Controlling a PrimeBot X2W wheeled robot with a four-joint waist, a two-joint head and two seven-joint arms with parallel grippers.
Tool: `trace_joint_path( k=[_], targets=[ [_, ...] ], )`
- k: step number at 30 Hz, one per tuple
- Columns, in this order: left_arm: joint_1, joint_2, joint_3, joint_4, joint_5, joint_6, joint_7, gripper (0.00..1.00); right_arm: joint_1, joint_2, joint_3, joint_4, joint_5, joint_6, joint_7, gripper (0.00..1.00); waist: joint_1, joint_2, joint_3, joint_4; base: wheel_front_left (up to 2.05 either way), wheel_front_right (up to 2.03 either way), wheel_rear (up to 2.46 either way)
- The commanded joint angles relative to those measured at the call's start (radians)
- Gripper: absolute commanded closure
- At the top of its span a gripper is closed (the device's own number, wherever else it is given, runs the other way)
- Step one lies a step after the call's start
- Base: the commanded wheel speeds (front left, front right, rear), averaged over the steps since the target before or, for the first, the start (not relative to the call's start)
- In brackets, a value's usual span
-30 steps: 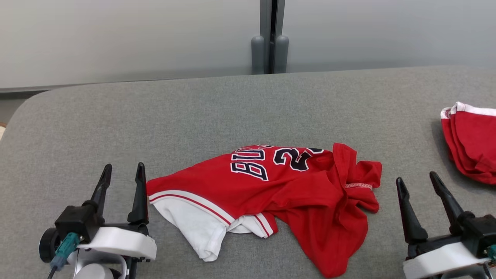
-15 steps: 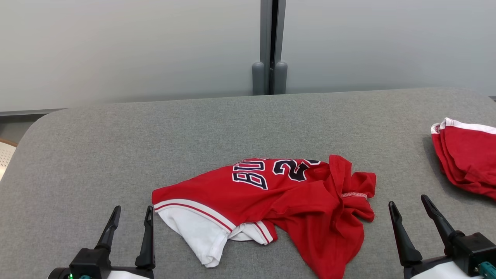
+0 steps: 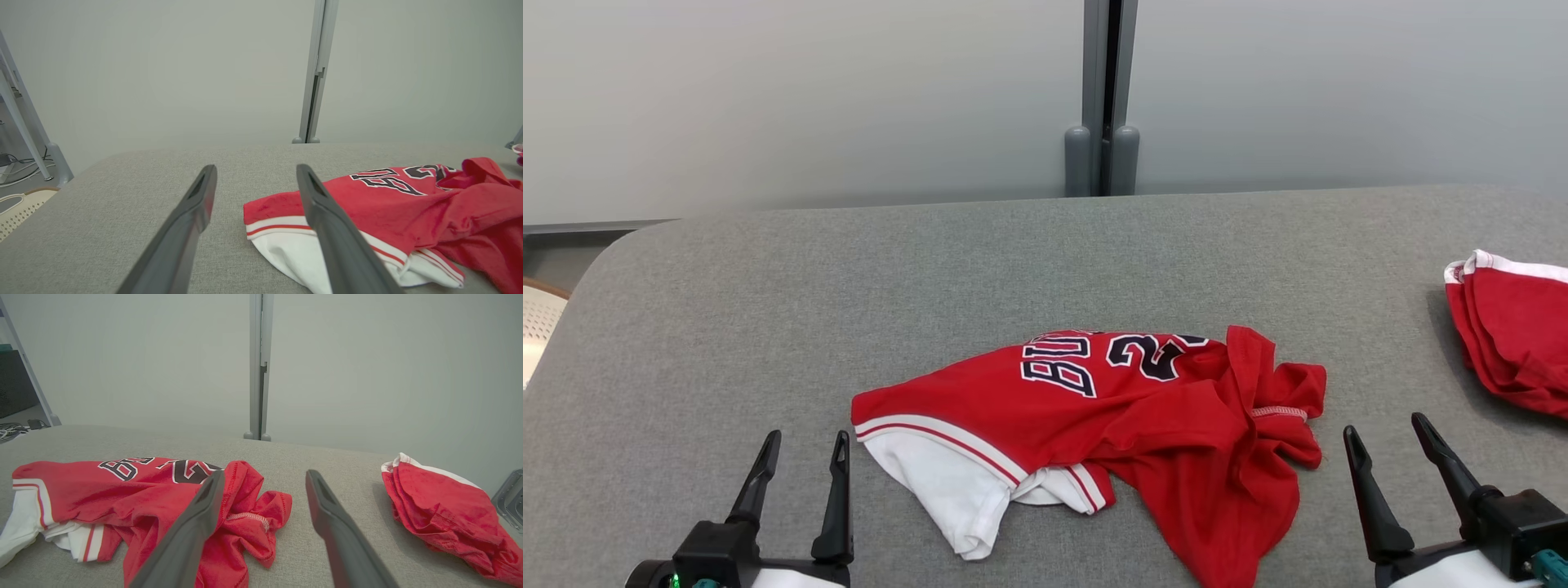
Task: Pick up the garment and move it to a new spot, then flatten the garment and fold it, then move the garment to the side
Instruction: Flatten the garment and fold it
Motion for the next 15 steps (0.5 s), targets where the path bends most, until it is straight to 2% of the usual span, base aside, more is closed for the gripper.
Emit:
trace_joint_path(
  k=[1, 8, 15],
  targets=[
    [-0.015, 0.001, 0.002, -0.006, 0.01, -0.002, -0.004, 0.0, -0.01, -0.007, 0.002, 0.011, 0.002, 0.0, 0.006, 0.0, 0.0, 0.0, 0.005, 0.007, 0.0, 0.0, 0.0],
    [-0.066, -0.012, -0.018, -0.01, 0.025, -0.016, -0.004, 0.0, -0.022, -0.028, 0.046, 0.099, 0.022, 0.0, -0.007, 0.0, 0.0, 0.0, 0.041, 0.053, 0.0, 0.0, 0.0],
    [-0.126, -0.043, -0.026, 0.008, 0.039, -0.032, -0.004, 0.0, -0.075, -0.027, 0.134, 0.282, 0.056, 0.0, -0.014, 0.0, 0.0, 0.0, 0.086, 0.101, 0.0, 0.0, 0.0]
  ],
)
